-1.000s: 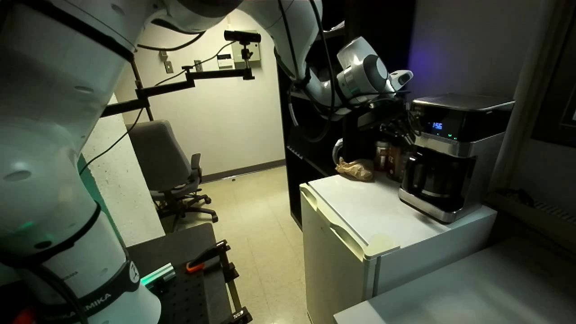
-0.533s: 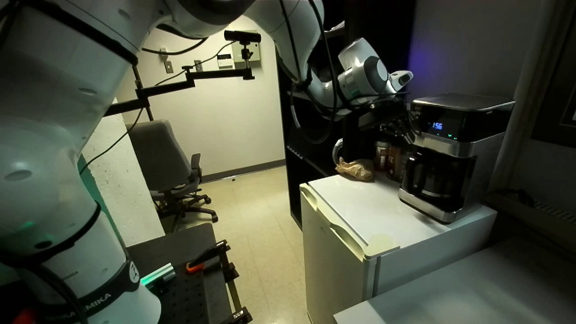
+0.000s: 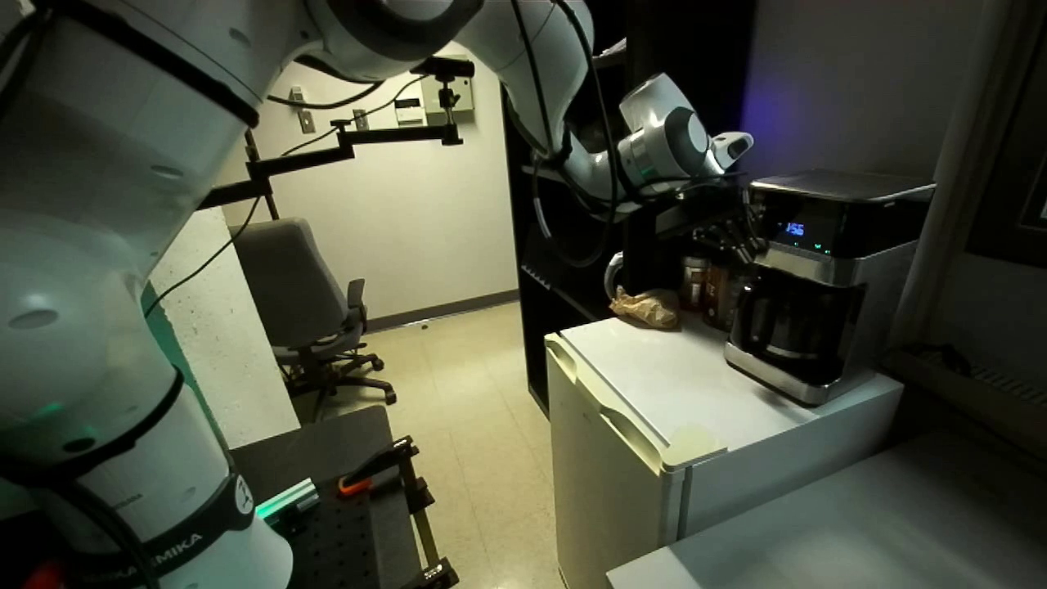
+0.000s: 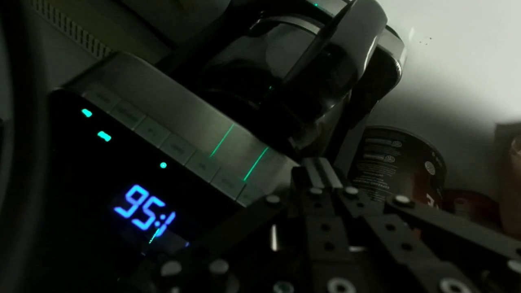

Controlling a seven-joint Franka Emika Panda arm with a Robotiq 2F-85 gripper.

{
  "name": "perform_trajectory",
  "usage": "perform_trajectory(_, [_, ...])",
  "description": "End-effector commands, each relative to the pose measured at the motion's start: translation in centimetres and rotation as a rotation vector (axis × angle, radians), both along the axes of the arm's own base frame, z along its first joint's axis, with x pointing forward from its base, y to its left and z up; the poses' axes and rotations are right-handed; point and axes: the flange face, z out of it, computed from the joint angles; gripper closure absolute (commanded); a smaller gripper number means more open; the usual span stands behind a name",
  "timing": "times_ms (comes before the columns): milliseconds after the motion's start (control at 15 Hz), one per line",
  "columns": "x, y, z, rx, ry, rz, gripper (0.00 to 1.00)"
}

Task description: Turn off the coffeemaker.

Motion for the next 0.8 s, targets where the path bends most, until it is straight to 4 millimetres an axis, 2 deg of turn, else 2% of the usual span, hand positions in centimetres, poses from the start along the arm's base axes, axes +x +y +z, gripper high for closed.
perform_trajectory(0, [0.88, 0.6, 0.03, -0.003, 0.002, 0.012, 1.0])
perform_trajectory(733, [0.91, 1.25, -0.01, -0.01, 0.0, 0.028, 1.0])
